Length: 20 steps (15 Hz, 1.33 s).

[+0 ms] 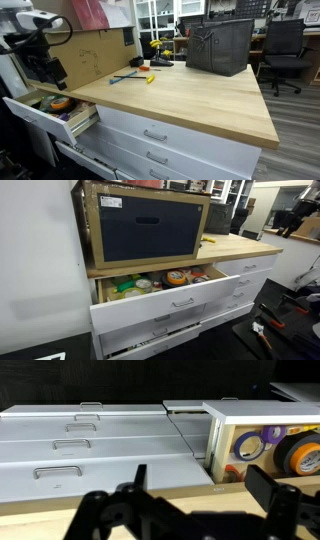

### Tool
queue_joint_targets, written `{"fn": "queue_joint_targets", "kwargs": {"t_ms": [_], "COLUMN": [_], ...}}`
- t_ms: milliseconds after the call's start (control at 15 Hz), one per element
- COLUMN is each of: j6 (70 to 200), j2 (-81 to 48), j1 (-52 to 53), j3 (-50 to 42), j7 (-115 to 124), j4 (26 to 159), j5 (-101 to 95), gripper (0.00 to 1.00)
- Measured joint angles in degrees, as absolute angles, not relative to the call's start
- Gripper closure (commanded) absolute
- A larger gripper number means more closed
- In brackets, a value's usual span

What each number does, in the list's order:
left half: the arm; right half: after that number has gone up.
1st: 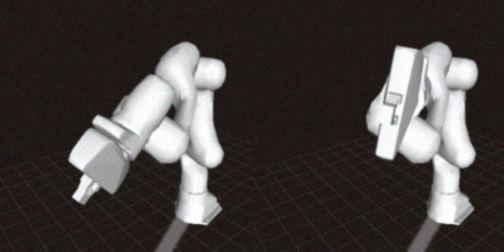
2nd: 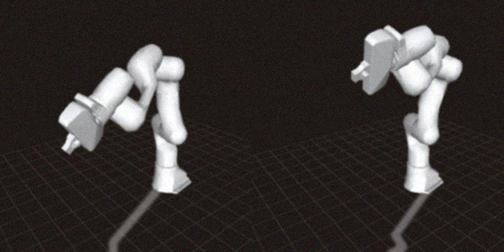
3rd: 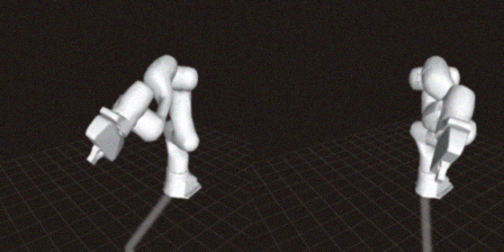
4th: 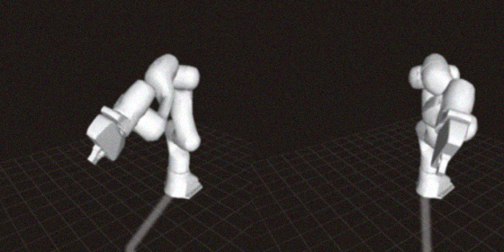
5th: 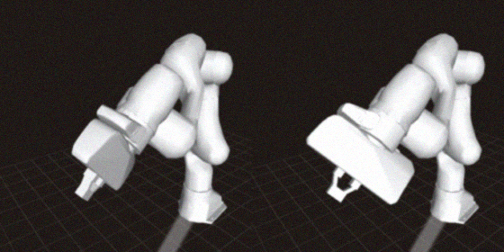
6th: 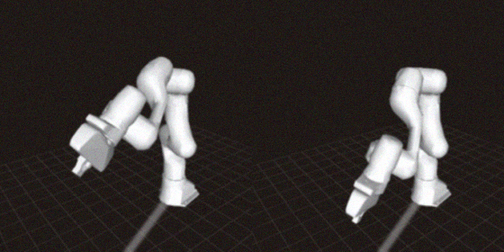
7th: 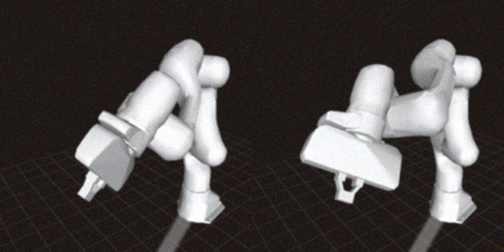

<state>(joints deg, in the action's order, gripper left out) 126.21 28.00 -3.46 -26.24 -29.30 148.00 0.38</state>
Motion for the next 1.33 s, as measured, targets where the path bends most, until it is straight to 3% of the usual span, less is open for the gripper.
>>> {"fn": "queue_joint_targets", "kwargs": {"t_ms": [1333], "j6": [126.2], "j2": [26.6], "j1": [-4.4], "j3": [-24.9], "j7": [-28.8], "j4": [148.1], "j5": [0.5], "gripper": [0.0]}}
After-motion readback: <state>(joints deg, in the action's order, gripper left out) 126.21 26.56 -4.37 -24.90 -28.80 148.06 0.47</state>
